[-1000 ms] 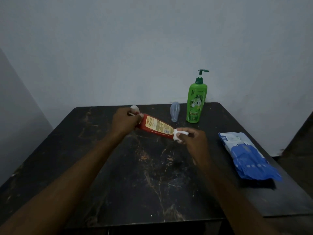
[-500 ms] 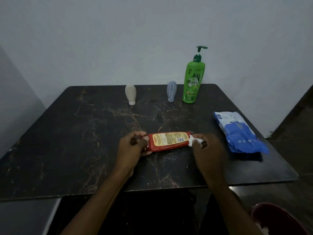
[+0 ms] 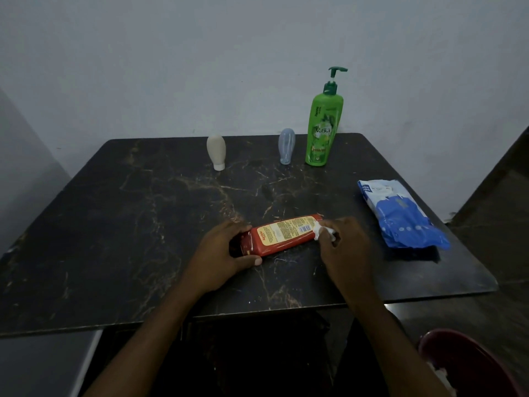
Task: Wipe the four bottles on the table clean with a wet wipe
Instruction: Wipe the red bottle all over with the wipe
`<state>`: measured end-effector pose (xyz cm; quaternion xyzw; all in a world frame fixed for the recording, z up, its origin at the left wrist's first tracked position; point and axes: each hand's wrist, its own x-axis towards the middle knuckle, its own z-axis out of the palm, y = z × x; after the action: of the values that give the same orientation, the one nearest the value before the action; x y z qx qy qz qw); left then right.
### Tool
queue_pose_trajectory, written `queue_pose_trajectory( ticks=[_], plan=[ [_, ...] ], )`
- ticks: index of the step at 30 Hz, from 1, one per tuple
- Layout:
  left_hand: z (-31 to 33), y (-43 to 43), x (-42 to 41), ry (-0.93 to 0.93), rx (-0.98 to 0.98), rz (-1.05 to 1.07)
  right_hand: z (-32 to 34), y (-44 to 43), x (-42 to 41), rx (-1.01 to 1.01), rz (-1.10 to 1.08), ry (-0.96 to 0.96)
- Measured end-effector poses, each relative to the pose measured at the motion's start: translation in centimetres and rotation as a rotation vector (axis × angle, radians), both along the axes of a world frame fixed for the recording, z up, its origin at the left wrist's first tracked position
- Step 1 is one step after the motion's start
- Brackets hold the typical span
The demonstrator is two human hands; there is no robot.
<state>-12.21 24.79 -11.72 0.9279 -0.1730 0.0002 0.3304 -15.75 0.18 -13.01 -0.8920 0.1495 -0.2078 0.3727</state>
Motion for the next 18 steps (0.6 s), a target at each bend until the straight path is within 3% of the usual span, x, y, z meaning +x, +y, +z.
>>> queue_pose_trajectory(
  ticks=[8, 13, 18],
  plan=[
    [-1.2, 0.2, 0.0, -0.052, -0.032, -0.007, 1.0, 2.8, -0.3, 0.008, 0.015, 0.139],
    [-1.5, 0.2, 0.1, -0.124, -0.053, -0.006, 0.8, 9.2, -3.0, -0.115, 0.28, 0.021],
    [-1.7, 0.1, 0.1, -0.115, -0.065, -0.008, 0.6, 9.0, -3.1, -0.125, 0.279, -0.021]
  ],
)
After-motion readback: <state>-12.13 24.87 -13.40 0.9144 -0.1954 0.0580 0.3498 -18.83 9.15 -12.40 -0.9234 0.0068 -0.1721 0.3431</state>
